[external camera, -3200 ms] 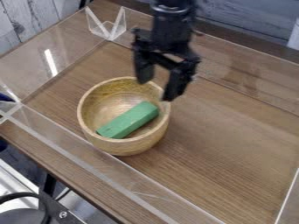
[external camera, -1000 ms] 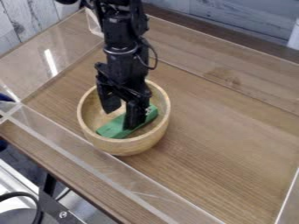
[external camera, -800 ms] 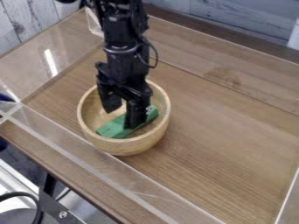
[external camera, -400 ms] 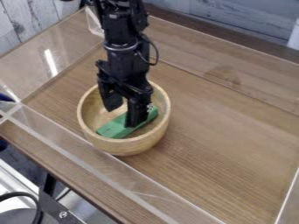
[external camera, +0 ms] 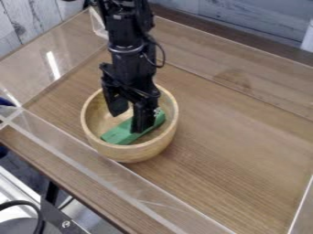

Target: Remove the green block from inside the brown bowl and put it on the table

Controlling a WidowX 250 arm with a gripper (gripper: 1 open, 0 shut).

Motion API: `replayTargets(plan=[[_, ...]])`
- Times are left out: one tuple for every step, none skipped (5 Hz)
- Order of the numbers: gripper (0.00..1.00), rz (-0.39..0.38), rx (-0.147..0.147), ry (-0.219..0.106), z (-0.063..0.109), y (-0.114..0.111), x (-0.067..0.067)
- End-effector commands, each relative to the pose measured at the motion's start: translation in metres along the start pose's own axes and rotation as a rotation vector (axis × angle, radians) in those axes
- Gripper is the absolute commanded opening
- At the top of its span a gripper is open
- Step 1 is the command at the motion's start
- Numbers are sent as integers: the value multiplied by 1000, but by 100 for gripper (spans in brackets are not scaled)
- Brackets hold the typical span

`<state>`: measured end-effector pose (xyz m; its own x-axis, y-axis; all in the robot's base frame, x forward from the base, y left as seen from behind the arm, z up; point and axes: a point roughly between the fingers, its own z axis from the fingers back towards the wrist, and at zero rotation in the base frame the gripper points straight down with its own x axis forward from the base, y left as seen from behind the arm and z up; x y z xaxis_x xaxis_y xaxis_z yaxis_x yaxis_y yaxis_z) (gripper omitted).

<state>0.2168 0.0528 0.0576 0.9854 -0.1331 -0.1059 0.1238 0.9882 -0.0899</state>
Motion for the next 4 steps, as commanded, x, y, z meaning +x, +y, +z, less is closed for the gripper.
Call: replayTargets(plan=[[100, 7, 28, -76, 18, 6, 10], [100, 19, 25, -76, 12, 7, 11], [100, 29, 21, -76, 7, 8, 11], [100, 38, 19, -73, 1, 9, 12]])
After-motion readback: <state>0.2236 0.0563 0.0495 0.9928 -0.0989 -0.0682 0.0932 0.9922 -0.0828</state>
